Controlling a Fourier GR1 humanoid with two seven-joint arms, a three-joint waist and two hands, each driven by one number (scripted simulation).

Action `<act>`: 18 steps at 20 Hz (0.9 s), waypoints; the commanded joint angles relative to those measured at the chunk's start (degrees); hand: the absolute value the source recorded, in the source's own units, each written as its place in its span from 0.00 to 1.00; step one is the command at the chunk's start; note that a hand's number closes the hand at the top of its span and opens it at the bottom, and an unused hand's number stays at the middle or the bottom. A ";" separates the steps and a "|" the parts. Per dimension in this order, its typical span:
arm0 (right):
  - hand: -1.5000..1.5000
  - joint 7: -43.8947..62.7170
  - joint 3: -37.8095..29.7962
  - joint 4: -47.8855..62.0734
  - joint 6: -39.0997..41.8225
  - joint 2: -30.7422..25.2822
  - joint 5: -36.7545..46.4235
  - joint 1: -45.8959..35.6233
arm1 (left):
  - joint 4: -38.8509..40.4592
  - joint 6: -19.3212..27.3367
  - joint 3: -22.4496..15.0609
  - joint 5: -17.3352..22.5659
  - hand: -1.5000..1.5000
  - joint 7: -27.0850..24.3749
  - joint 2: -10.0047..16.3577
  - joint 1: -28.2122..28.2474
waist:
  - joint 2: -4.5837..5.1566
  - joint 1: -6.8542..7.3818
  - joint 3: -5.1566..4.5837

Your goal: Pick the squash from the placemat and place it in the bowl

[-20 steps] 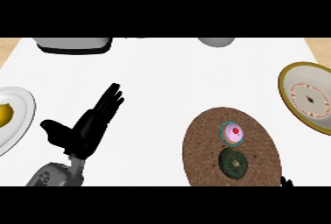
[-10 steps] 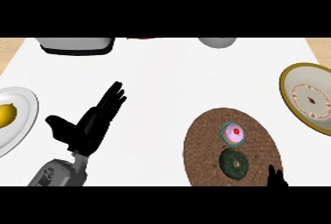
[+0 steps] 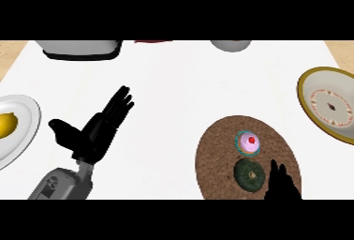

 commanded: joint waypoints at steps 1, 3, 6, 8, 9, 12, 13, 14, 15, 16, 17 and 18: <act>0.00 14.00 -0.12 2.64 3.45 0.63 -1.24 -3.74 | -2.37 -1.17 0.11 -0.46 0.50 0.15 1.50 2.17 | -0.23 0.09 0.04; 0.00 14.01 -0.79 3.35 4.18 0.63 -1.82 -6.00 | -2.30 2.06 -2.27 -3.13 0.50 -0.86 -1.73 3.20 | -0.23 0.01 0.04; 0.00 14.03 0.85 8.51 -0.67 0.63 -0.99 -6.32 | 0.24 -1.68 1.27 -0.60 0.50 -1.07 0.16 1.96 | -0.15 -0.42 0.04; 0.00 14.03 -2.32 9.39 0.24 0.63 -3.07 -9.05 | 2.51 -1.18 0.81 -1.56 0.50 -2.58 -2.00 0.63 | -0.02 -0.55 0.04; 0.00 14.03 -0.97 7.77 -0.09 0.63 -1.67 -6.45 | -2.55 0.24 0.14 -2.15 0.50 -0.38 -0.72 3.44 | -0.41 -0.32 0.09; 0.00 14.03 -2.97 9.67 0.29 0.63 -3.77 -10.54 | 0.86 0.23 0.61 -2.62 0.50 -1.25 -2.38 1.22 | -0.14 -0.54 0.04; 0.00 14.03 -2.33 9.41 -0.84 0.63 -2.49 -8.46 | -2.14 1.11 -0.90 -3.54 0.50 1.34 -1.92 2.05 | -0.39 -0.56 0.10; 0.00 14.03 -1.52 10.41 -0.93 0.63 -2.10 -8.99 | -0.46 0.22 1.44 -1.74 0.50 2.15 -1.95 -0.35 | -0.30 -0.76 0.08; 0.00 14.03 -1.86 10.87 -1.07 0.63 -2.13 -9.70 | -0.74 -0.55 0.55 -2.77 0.50 0.10 -1.58 1.47 | -0.27 -0.56 0.04; 0.00 14.03 -5.42 8.88 2.15 0.63 -3.94 -11.64 | -0.29 -0.10 -0.78 -3.83 0.50 -1.55 -2.85 3.42 | -0.28 -0.49 0.06; 0.00 10.26 -4.80 13.49 -4.29 0.63 -2.42 -7.28 | -2.52 0.17 0.65 -2.60 0.50 0.37 -2.38 2.41 | -0.37 -0.63 0.12; 0.00 13.63 -2.55 10.97 -0.83 0.63 -2.10 -9.69 | -4.01 1.78 -0.66 -4.22 0.50 1.88 -2.82 2.84 | -0.44 -0.51 0.10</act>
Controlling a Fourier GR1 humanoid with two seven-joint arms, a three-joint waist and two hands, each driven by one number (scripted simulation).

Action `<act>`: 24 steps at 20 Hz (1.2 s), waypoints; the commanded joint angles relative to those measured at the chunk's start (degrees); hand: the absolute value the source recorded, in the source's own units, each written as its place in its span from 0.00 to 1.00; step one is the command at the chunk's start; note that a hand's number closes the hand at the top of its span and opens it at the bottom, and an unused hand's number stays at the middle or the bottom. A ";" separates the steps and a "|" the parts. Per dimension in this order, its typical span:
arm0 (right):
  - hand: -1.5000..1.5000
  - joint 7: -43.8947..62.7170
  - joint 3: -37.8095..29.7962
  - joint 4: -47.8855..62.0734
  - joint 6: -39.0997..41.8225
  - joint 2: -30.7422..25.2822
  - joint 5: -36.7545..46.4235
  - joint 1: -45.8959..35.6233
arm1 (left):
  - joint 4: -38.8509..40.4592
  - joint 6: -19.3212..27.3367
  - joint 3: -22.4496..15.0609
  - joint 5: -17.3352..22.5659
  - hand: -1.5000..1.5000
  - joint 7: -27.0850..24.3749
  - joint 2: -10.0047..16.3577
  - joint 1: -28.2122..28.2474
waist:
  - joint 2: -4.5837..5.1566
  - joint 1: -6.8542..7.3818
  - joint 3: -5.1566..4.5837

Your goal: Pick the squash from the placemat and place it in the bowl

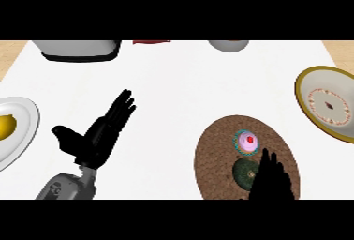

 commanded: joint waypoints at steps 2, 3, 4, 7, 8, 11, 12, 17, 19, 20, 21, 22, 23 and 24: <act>0.00 12.60 -0.27 3.74 -3.47 0.65 -0.35 -3.24 | 0.60 -0.60 1.15 -0.58 0.50 -1.31 -0.37 0.58 | 0.02 0.02 0.01; 0.00 12.50 0.34 3.56 -3.70 0.65 -0.43 -1.50 | -0.18 -1.86 0.96 -0.35 0.50 -0.74 0.60 1.11 | -0.04 -0.06 0.02; 0.00 10.93 1.39 3.39 -4.91 0.65 1.15 0.60 | 2.79 -2.62 1.59 -0.66 0.50 -2.00 0.21 0.27 | -0.02 -0.46 0.00; 0.00 7.03 -2.71 4.43 -5.61 0.65 0.82 0.78 | -1.90 0.60 0.69 -1.60 0.50 0.92 -0.33 3.13 | -0.17 -0.10 0.04; 0.00 9.30 -0.22 6.22 -7.15 0.65 0.20 -0.75 | 0.26 -2.50 2.96 0.38 0.50 1.64 0.48 -0.91 | -0.04 -0.28 0.03; 1.00 8.14 0.24 6.02 -6.63 0.65 -0.59 -2.98 | -1.13 -1.11 2.10 -1.47 0.50 0.74 -1.65 1.11 | -0.10 -0.16 0.02; 1.00 7.04 -0.18 10.85 -8.75 0.65 -0.31 -6.77 | -0.34 -3.90 4.51 0.09 0.50 1.28 0.76 0.96 | -0.03 0.03 0.02; 1.00 4.36 -0.54 6.54 -5.92 0.65 2.54 -2.74 | -1.37 -2.32 1.95 -3.31 0.50 0.99 -2.41 2.83 | -0.13 -0.21 0.02; 1.00 0.47 -2.33 10.84 -7.93 0.65 1.47 -3.06 | -1.15 -3.26 4.29 -2.32 0.50 4.49 -1.86 -1.00 | -0.06 -0.26 0.03; 1.00 0.64 -2.41 10.86 -6.78 0.66 2.07 -4.04 | 1.48 -3.00 3.60 -4.38 0.50 0.02 -3.37 0.89 | -0.04 -0.25 0.02; 1.00 -1.16 -3.49 9.47 -5.43 0.66 2.18 -2.90 | 0.78 -5.51 5.90 -2.31 0.50 -0.30 -1.56 1.97 | -0.07 -0.23 0.01; 1.00 1.56 0.35 13.28 -9.88 0.67 2.93 -3.40 | 3.95 -5.26 3.73 -3.46 0.50 -1.65 -4.24 0.71 | 0.00 -0.31 0.01; 1.00 0.56 -1.59 7.53 -5.75 0.67 4.57 -1.02 | 1.57 -5.31 3.99 -3.36 0.50 0.56 -2.83 1.80 | -0.11 -0.39 0.01; 1.00 4.01 -0.41 11.95 -6.80 0.67 3.99 -6.31 | -1.54 -3.22 4.47 -3.59 0.50 2.65 -2.79 1.53 | -0.08 0.07 0.03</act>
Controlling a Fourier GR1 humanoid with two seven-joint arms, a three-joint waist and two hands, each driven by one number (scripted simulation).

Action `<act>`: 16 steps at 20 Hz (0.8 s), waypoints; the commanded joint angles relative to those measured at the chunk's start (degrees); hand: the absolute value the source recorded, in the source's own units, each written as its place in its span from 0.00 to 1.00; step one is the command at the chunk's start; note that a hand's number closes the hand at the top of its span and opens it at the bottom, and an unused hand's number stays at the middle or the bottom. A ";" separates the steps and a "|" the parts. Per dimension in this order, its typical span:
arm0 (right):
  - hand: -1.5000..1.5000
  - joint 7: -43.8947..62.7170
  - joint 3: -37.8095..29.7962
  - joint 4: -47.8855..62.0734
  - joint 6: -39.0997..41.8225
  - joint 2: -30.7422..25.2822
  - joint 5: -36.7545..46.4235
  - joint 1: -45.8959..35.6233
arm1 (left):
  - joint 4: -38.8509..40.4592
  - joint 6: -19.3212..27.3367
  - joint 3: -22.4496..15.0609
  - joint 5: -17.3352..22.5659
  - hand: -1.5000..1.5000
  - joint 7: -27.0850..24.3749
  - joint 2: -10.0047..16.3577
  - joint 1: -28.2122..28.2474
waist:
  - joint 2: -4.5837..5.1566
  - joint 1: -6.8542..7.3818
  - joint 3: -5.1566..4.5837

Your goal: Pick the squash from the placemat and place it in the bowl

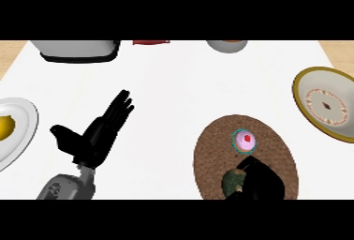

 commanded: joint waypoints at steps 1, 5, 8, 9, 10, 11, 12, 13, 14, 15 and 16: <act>1.00 11.17 3.11 1.75 0.48 0.34 3.22 -2.15 | -0.28 -0.60 1.64 0.27 0.50 2.20 0.05 -1.68 | 0.39 0.08 0.37; 1.00 -3.56 -4.50 6.19 5.90 -1.70 -1.27 -6.87 | -3.30 0.00 0.31 -1.23 0.50 1.61 -1.28 1.95 | 0.45 0.44 0.39; 1.00 -17.81 -7.84 8.70 10.11 -9.81 -9.38 -10.52 | -2.18 -1.65 1.79 -0.24 0.50 1.70 0.52 -0.08 | 0.75 1.36 0.43; 1.00 -22.67 -5.87 7.40 11.12 -13.20 -11.36 -7.14 | -3.43 -0.61 0.13 -0.87 0.50 1.93 -0.91 0.66 | 0.60 1.19 0.47; 1.00 -24.35 -7.96 7.88 11.43 -15.22 -11.52 -9.35 | -2.10 -1.77 2.13 0.64 0.50 3.17 0.41 0.08 | 0.62 0.82 0.43; 1.00 -25.23 -8.92 10.67 10.52 -15.13 -10.89 -11.57 | -0.89 -2.82 1.22 -0.86 0.50 -0.50 -0.29 1.12 | 0.61 0.68 0.40; 1.00 -22.51 -9.16 8.23 15.04 -14.91 -10.44 -14.18 | -2.10 -2.04 0.36 -1.76 0.50 -0.84 -0.94 3.37 | 0.46 0.65 0.37; 1.00 -24.16 -9.65 4.90 13.89 -17.32 -9.99 -11.83 | 0.45 -2.80 3.03 -0.32 0.50 2.42 -0.08 -1.32 | 0.44 -0.02 0.37; 1.00 -24.79 -10.26 3.51 11.74 -17.88 -9.20 -10.14 | -3.64 -1.94 1.04 -2.50 0.50 0.47 -0.42 3.91 | 0.33 0.16 0.38; 1.00 -21.72 -10.28 4.39 12.96 -14.19 -8.25 -14.99 | -1.53 0.21 0.91 -3.56 0.50 2.28 -2.85 0.38 | 0.40 0.15 0.38; 1.00 -17.58 -8.82 -2.38 17.40 -13.39 -7.89 -14.42 | -3.90 -1.78 2.43 -1.42 0.50 4.65 -0.69 0.80 | 0.31 0.08 0.36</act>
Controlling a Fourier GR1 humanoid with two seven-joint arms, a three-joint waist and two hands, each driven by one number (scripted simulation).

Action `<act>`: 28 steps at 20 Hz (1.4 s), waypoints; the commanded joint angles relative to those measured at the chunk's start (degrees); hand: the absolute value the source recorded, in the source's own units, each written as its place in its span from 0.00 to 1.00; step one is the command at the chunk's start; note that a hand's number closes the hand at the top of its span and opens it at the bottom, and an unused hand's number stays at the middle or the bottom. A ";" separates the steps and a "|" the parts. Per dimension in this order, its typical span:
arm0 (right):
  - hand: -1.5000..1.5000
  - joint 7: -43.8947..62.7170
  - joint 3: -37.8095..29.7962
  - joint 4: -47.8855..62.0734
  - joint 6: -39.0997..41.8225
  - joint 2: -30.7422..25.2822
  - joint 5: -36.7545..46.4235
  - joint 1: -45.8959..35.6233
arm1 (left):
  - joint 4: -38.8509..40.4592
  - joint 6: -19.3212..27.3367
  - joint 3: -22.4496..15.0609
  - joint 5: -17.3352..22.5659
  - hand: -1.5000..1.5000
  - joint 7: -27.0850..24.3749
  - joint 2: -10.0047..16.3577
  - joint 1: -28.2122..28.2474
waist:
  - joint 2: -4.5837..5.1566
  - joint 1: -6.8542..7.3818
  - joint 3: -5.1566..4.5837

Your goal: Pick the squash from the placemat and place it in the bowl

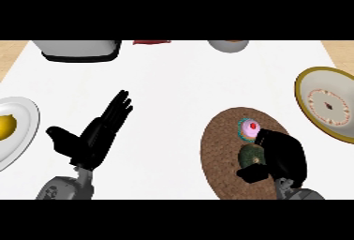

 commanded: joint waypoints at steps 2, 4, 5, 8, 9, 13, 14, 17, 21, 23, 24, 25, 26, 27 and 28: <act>1.00 2.01 -1.50 -11.44 4.80 -0.86 0.02 -2.93 | 0.12 1.34 -0.45 -2.07 0.50 -0.46 -2.17 0.32 | 0.02 -0.53 0.06; 1.00 3.10 -0.79 -19.46 6.28 -2.30 0.57 0.84 | -0.51 -2.08 0.47 -0.30 0.50 -2.18 -0.42 3.88 | -0.10 -0.70 0.04; 1.00 4.37 -2.32 -19.68 7.90 -1.78 0.57 -2.55 | 2.63 -1.82 2.82 -0.31 0.50 -1.91 -0.31 -0.27 | 0.04 -0.72 0.04; 1.00 6.07 -1.91 -27.48 8.34 -3.79 4.13 -1.66 | -2.94 -0.01 0.66 -0.87 0.50 1.87 -1.12 1.25 | -0.16 -0.66 0.06; 1.00 9.20 -1.89 -28.72 12.02 -2.27 4.55 -4.85 | 1.17 -0.83 0.79 -2.20 0.50 -1.89 -1.65 1.75 | 0.00 -0.56 0.03; 1.00 9.95 -6.85 -33.72 17.11 -2.99 3.15 -7.60 | -2.12 -0.54 1.76 -1.74 0.50 2.87 -1.71 0.62 | 0.07 -0.28 0.07; 1.00 12.02 -7.41 -34.82 20.53 -2.03 2.58 -10.93 | 0.54 0.20 2.07 -2.31 0.50 1.96 -3.17 -1.84 | 0.10 -0.35 0.05; 1.00 8.99 -14.07 -35.07 21.62 -2.65 -0.98 -12.05 | 5.35 -1.73 3.19 -3.09 0.50 -0.69 -3.82 -3.04 | 0.16 -0.48 0.07; 1.00 3.47 -23.63 -27.86 19.29 -5.30 -4.11 -18.00 | 1.35 -1.46 1.42 -4.38 0.50 -0.22 -4.82 0.16 | 0.17 -0.20 0.08; 1.00 2.53 -26.39 -26.01 19.77 -6.63 -4.82 -19.90 | 4.38 -1.42 2.77 -4.84 0.50 -0.06 -5.30 -2.76 | 0.20 -0.33 0.08; 1.00 -1.06 -26.51 -22.13 14.89 -7.26 -3.06 -17.26 | -1.71 -1.51 1.75 -4.87 0.50 1.70 -4.32 1.18 | 0.17 -0.02 0.11; 1.00 -3.98 -28.67 -20.73 12.00 -8.48 -3.11 -14.78 | -1.68 -3.56 3.14 -2.75 0.50 1.54 -3.27 1.79 | 0.20 -0.06 0.12; 1.00 -3.01 -29.93 -15.49 14.83 -9.63 -4.77 -23.80 | -0.37 -2.54 1.14 -4.65 0.50 0.57 -5.07 1.97 | 0.25 0.23 0.09; 1.00 -4.36 -33.62 -13.58 15.90 -11.36 -7.28 -24.43 | 1.37 -3.90 2.97 -3.57 0.50 -0.61 -4.35 0.96 | 0.27 0.08 0.09; 1.00 -8.32 -33.98 -13.79 9.28 -10.17 -6.34 -18.01 | -1.37 -2.70 4.10 -2.90 0.50 3.61 -3.81 -0.64 | 0.23 -0.10 0.13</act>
